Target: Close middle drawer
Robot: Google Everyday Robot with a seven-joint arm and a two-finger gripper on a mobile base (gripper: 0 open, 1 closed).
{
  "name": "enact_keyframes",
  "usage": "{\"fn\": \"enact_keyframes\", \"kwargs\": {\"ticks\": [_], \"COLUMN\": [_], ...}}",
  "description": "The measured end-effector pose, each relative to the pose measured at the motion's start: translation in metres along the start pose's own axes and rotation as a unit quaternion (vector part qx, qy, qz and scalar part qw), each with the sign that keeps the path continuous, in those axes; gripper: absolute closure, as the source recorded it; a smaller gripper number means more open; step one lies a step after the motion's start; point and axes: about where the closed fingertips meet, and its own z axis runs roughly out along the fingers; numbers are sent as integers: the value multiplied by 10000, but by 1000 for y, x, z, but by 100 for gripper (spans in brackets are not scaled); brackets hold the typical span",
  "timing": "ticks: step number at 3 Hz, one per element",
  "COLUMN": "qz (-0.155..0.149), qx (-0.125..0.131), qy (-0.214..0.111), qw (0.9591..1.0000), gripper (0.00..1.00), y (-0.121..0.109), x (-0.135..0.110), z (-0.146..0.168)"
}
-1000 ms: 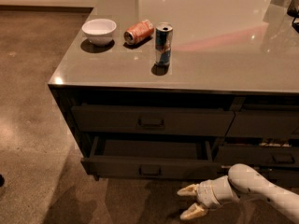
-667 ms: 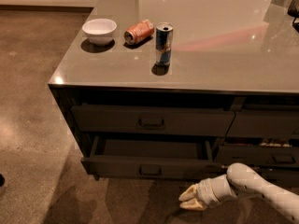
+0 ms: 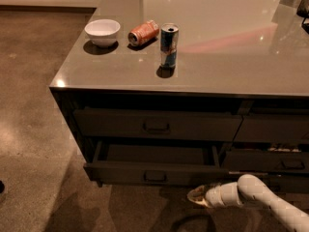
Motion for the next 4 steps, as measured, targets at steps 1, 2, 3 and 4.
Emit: {"fn": "enact_keyframes", "kwargs": {"ticks": [1, 2, 3, 4], "qz": [-174, -304, -304, -453], "qx": [374, 468, 468, 422], "qy": [-192, -307, -307, -361], "qw": [9990, 9980, 9980, 9974], "gripper": [100, 100, 100, 100], "y": [-32, -52, -52, -76], "x": [-8, -23, -23, -56], "z": [8, 11, 11, 10]}}
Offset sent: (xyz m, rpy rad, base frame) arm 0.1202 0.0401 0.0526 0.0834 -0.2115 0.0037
